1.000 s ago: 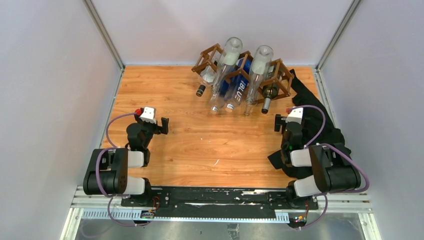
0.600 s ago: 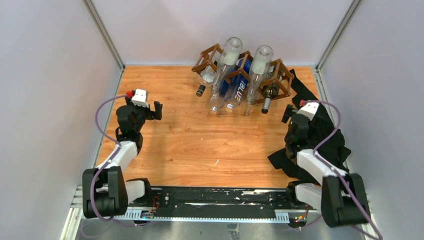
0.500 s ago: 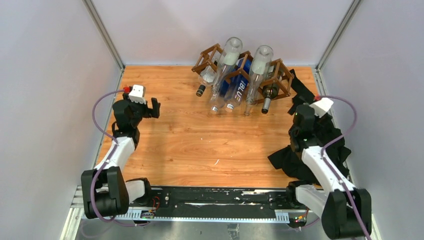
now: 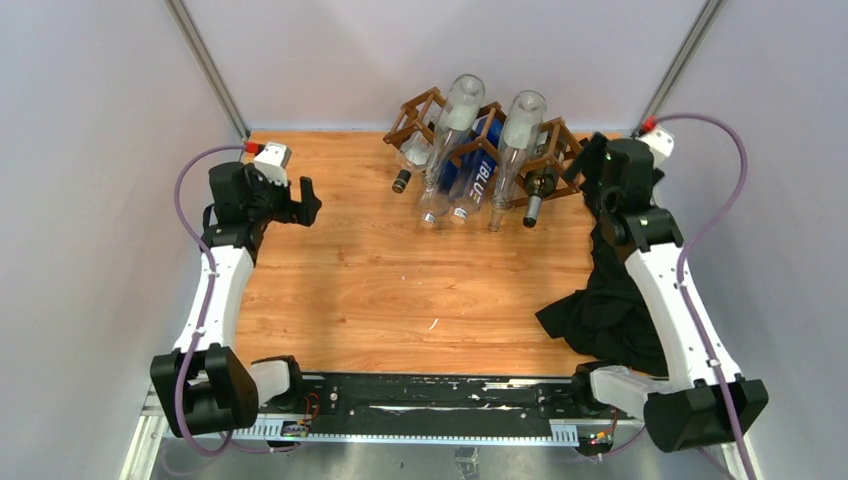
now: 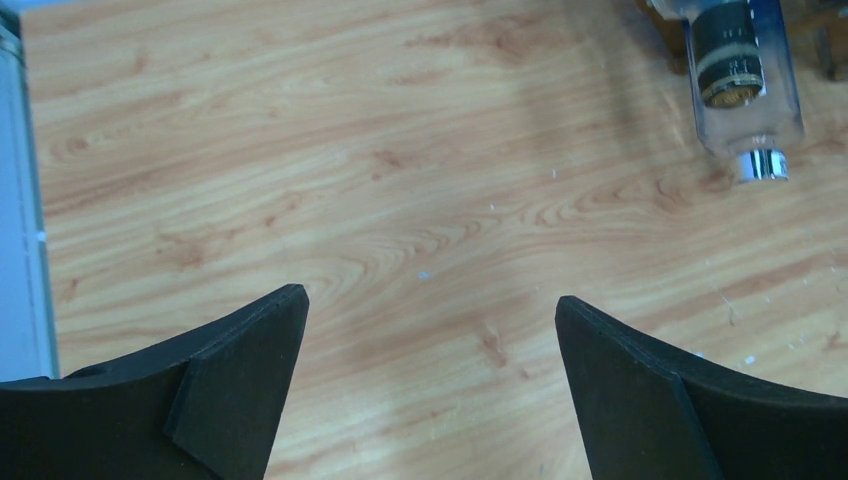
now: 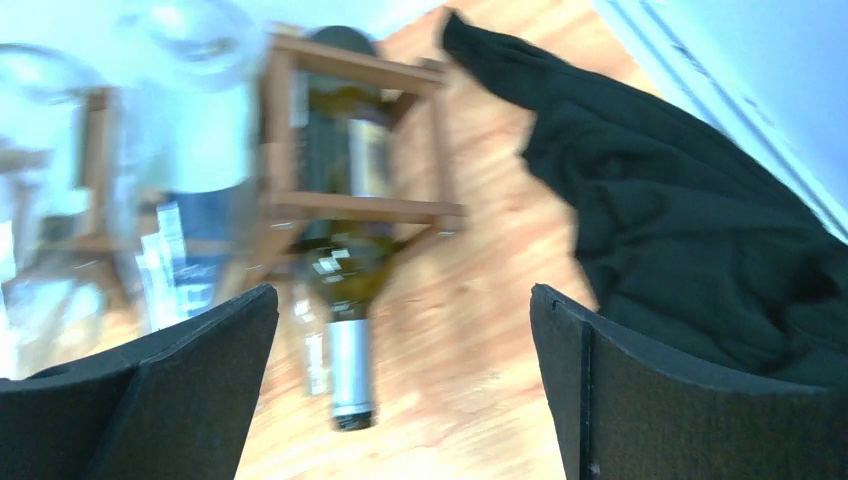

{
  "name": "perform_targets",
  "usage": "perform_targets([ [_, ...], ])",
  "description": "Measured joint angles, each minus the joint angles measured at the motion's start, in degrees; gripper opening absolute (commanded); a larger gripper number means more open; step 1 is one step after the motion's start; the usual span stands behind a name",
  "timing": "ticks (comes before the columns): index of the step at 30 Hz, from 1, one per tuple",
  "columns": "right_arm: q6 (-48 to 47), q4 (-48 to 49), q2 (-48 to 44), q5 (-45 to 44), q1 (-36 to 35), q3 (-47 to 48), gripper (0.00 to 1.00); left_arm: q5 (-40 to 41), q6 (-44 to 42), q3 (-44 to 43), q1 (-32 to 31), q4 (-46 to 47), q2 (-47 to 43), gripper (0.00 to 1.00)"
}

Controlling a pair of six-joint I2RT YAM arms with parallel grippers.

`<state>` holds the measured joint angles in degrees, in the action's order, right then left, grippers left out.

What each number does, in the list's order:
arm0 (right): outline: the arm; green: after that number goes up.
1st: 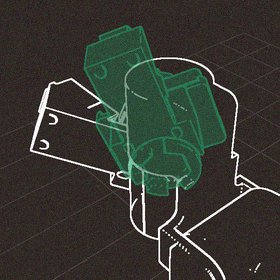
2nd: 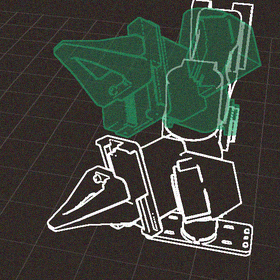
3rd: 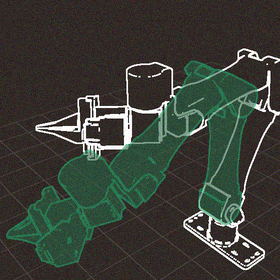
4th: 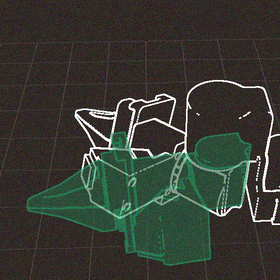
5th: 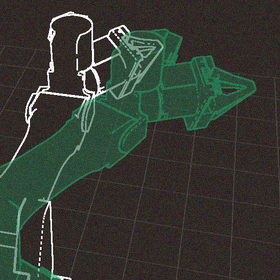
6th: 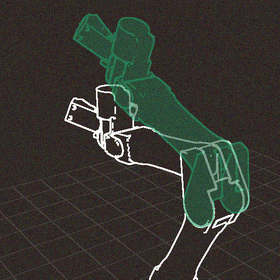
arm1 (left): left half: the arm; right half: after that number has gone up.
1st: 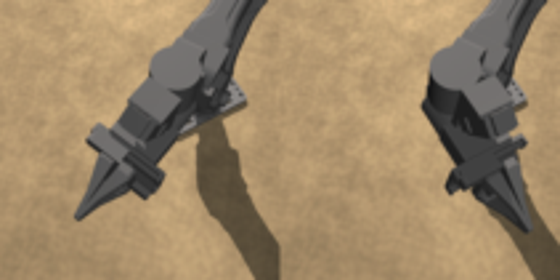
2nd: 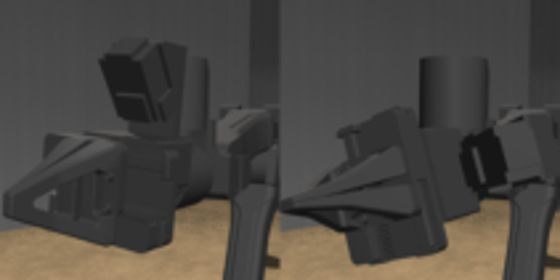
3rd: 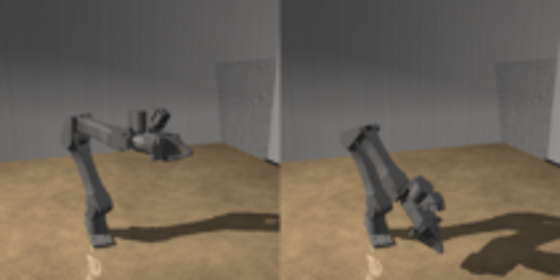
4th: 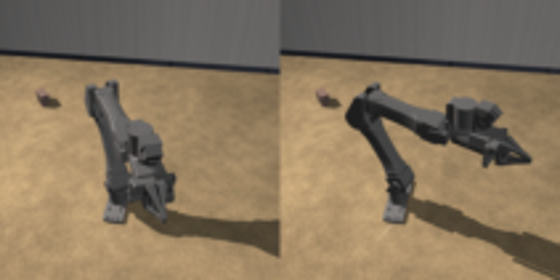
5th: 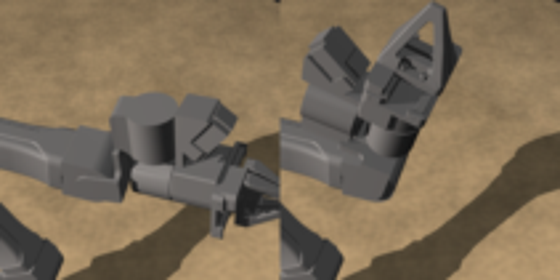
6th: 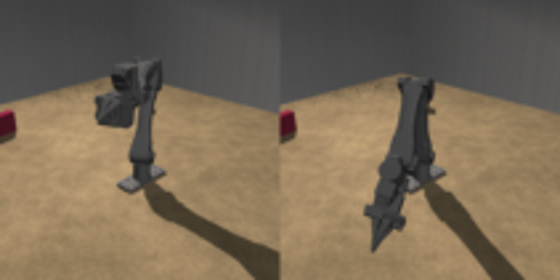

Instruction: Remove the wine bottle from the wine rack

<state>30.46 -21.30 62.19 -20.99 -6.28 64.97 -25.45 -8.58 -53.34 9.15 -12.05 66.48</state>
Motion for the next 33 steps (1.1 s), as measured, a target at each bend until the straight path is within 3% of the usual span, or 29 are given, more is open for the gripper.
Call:
perform_targets([
  [8,0.2,-8.9,12.2,-0.3,-20.6,20.8,1.0,-1.0,-2.2,-2.5,0.0,-11.5,0.0,1.0],
  [13,0.2,-12.2,23.3,-1.5,-29.2,30.3,1.0,-1.0,-3.3,-3.3,0.0,-14.9,0.0,1.0],
  [16,0.2,-14.7,31.6,-2.1,-33.2,37.9,0.94,-1.0,-3.9,-3.3,0.0,-16.3,0.0,1.0],
  [24,1.3,-17.7,47.3,-3.8,-36.5,50.9,0.9,-1.2,-5.5,-3.3,0.1,-18.5,-0.6,1.0],
  [33,3.2,-20.1,55.3,-7.1,-36.4,54.1,0.89,-1.9,-7.6,-3.2,0.1,-20.2,-2.2,1.0],
])
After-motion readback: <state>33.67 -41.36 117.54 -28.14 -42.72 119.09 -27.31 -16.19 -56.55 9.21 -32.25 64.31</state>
